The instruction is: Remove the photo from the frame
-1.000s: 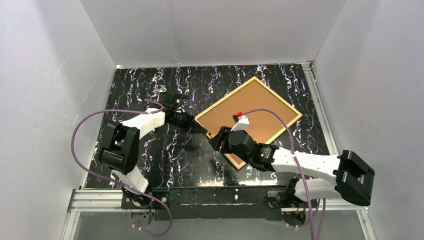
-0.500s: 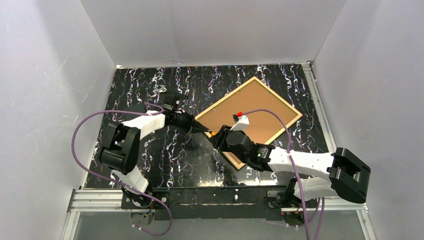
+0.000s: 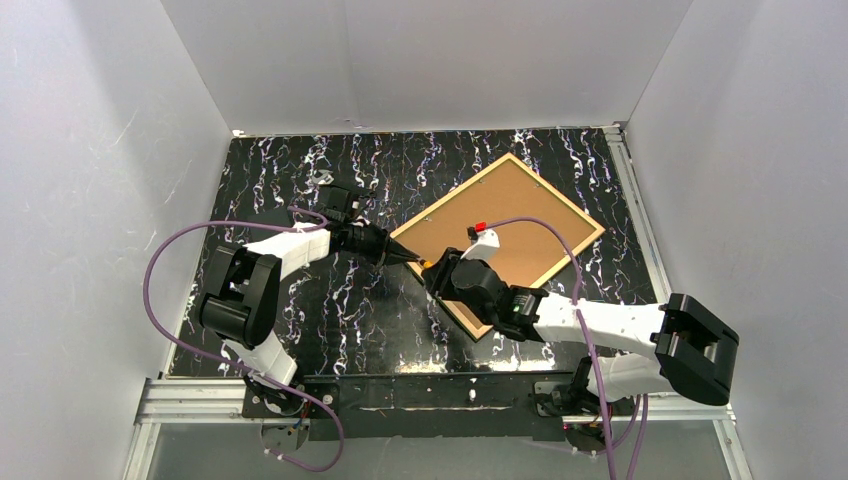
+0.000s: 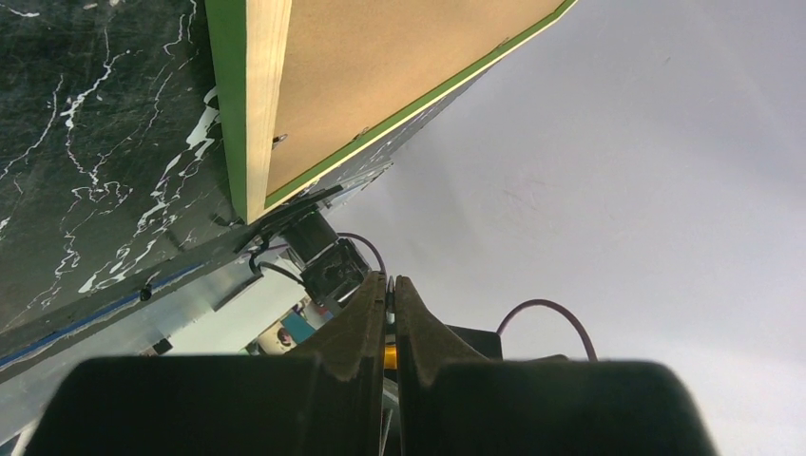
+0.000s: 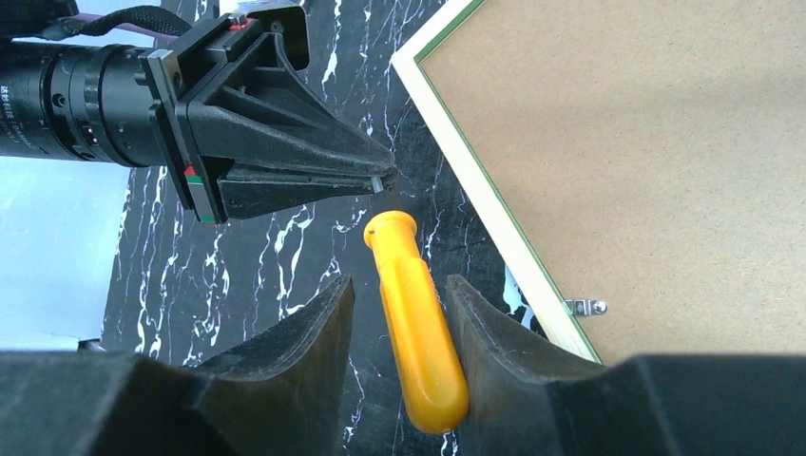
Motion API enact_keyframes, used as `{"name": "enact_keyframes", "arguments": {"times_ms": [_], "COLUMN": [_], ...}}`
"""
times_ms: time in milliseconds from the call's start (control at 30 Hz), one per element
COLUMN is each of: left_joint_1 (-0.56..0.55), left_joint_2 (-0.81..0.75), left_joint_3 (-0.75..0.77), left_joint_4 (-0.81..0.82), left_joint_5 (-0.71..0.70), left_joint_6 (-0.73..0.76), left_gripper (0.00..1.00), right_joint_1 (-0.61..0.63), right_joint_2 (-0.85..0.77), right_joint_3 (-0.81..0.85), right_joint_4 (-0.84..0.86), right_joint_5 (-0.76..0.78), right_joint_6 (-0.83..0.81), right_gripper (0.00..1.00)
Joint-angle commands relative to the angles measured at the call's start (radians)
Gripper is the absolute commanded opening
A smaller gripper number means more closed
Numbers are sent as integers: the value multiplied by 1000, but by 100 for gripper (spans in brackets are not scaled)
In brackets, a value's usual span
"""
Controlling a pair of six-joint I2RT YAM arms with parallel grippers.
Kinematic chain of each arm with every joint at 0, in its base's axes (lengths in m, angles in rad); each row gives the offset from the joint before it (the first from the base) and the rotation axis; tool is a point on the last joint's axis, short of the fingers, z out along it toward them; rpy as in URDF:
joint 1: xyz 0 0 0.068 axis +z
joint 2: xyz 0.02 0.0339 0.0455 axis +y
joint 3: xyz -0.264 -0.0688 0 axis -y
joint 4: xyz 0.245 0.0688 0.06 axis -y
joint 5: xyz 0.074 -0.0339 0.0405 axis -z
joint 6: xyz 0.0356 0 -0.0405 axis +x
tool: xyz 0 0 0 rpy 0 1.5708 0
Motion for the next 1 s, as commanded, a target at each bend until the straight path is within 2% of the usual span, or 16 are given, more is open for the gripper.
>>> {"name": "enact_keyframes", "arguments": {"times_ms": [0, 500, 567, 600, 633, 667, 833, 867, 967], "left_joint_1": [3, 4, 4, 4, 4, 4, 4, 5, 13], "left_joint_2": [-27, -17, -18, -16, -15, -15, 2, 12, 25], "left_joint_3": [-12, -20, -21, -21, -21, -21, 7, 8, -23], "left_joint_4": [-30, 4, 3, 3, -3, -5, -80, -68, 67], "left_joint_5": [48, 52, 51, 52, 50, 47, 57, 69, 86], "left_joint_6": [-11, -28, -27, -25, -21, -16, 45, 38, -32], "left_gripper": [0, 0, 0, 0, 0, 0, 0, 2, 35], "right_joint_1": [-16, -58, -63, -64, -65, -65, -67, -72, -78], "right_joint_2": [-30, 3, 8, 9, 9, 9, -30, -34, -56], "right_joint_3": [41, 54, 59, 61, 63, 68, 95, 101, 107], "right_joint_4": [52, 99, 102, 102, 101, 88, -127, -187, -347], "right_joint_5": [42, -44, -59, -65, -70, -68, -72, -87, -110], "right_joint_6": [-11, -35, -41, -46, -55, -62, -84, -79, -71], "right_gripper": [48, 40, 35, 29, 18, 1, 1, 1, 1]}}
